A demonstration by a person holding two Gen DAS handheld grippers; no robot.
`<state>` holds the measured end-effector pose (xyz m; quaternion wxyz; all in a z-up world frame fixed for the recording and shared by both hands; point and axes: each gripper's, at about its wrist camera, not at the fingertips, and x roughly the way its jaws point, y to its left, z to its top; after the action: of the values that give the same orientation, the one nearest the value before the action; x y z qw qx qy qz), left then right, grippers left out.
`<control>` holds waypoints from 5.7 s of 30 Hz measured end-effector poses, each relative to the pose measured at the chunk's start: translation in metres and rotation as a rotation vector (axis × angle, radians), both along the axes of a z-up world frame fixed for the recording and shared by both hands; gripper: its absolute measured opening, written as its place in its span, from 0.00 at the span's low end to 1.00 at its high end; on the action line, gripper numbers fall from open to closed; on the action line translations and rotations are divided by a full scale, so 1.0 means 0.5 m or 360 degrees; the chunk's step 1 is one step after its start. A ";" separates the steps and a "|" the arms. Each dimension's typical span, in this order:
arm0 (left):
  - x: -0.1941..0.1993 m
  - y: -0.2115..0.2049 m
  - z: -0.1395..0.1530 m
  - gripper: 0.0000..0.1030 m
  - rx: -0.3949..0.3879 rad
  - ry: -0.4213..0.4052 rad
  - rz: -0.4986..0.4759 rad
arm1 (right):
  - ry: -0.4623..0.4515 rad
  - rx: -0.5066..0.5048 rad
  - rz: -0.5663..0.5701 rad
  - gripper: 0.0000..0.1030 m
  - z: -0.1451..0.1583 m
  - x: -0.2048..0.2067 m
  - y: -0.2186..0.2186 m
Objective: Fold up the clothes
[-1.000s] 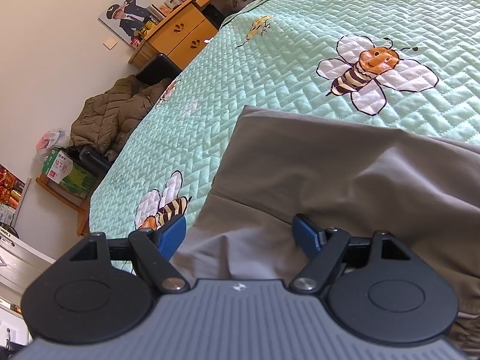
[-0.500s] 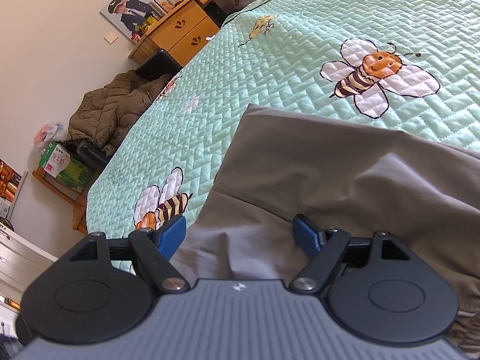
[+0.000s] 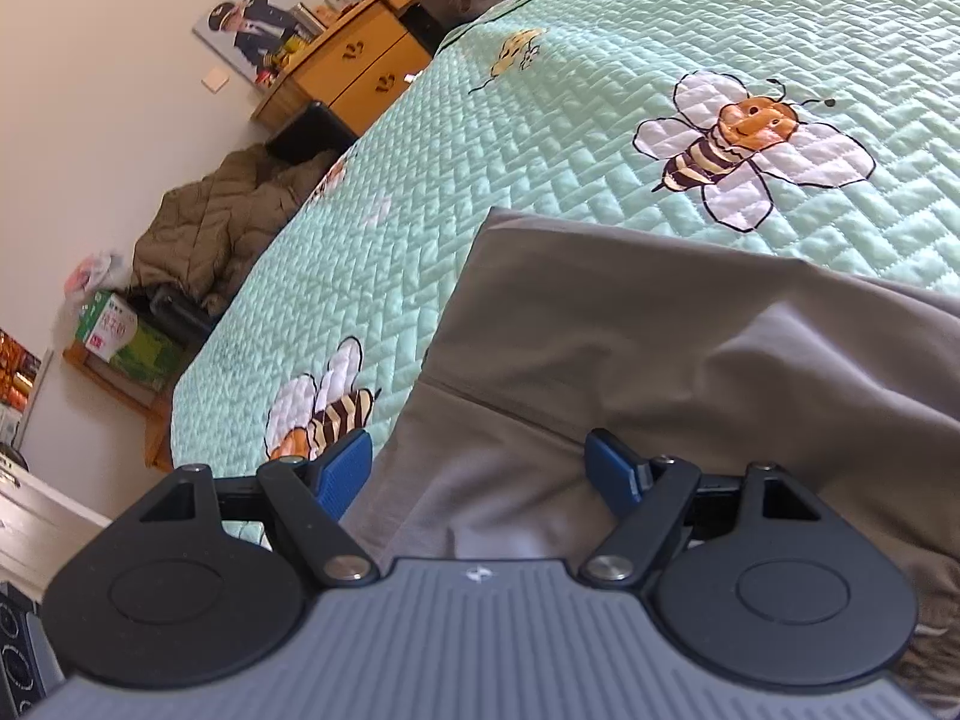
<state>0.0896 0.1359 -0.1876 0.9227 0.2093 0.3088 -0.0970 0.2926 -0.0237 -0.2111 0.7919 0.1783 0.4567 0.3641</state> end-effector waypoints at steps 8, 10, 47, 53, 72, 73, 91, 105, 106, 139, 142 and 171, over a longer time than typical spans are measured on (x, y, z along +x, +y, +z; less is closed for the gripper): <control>-0.021 -0.007 0.088 0.81 -0.0113 -0.0291 0.0079 | -0.0019 0.0457 -0.0168 0.77 0.032 -0.085 -0.107; -0.004 -0.027 0.084 0.83 -0.0107 -0.0299 0.0026 | -0.0003 0.0471 -0.0201 0.77 0.019 -0.111 -0.121; 0.097 -0.158 0.011 0.91 -0.0083 0.0160 0.0091 | -0.0207 0.0550 -0.1082 0.77 0.031 -0.396 -0.526; 0.068 -0.196 0.071 0.99 -0.0220 0.0180 0.0158 | -0.0114 0.0295 -0.1447 0.77 0.023 -0.498 -0.622; 0.133 -0.255 0.081 0.99 -0.0082 0.0289 0.0351 | -0.0454 -0.0228 -0.0973 0.77 0.078 -0.414 -0.463; 0.139 -0.258 0.078 0.99 -0.0069 0.0288 0.0354 | -0.0476 -0.0266 -0.0964 0.77 0.081 -0.405 -0.450; 0.194 -0.268 -0.003 1.00 -0.0099 0.0474 0.0439 | -0.0246 -0.0325 -0.1011 0.85 0.000 -0.367 -0.438; 0.185 -0.284 -0.007 1.00 -0.0044 0.0429 0.0425 | -0.0295 -0.0210 -0.0949 0.93 0.038 -0.371 -0.438; 0.183 -0.285 -0.007 1.00 -0.0040 0.0425 0.0420 | -0.0309 -0.0194 -0.0970 0.93 0.045 -0.367 -0.442; 0.151 -0.253 0.018 0.97 -0.0219 0.0498 0.0528 | 0.0098 0.0691 -0.1746 0.80 -0.089 -0.519 -0.725; 0.153 -0.262 0.006 0.97 -0.0169 0.0517 0.0521 | 0.0047 0.0686 -0.1729 0.80 -0.093 -0.498 -0.733; 0.156 -0.307 -0.002 0.99 -0.0018 0.0542 0.0537 | 0.0009 0.0623 -0.1586 0.91 -0.067 -0.442 -0.724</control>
<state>0.1675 -0.0175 -0.1889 0.8616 0.1302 0.4901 0.0227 0.0716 -0.3855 -0.2447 0.8194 0.5190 0.2423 0.0219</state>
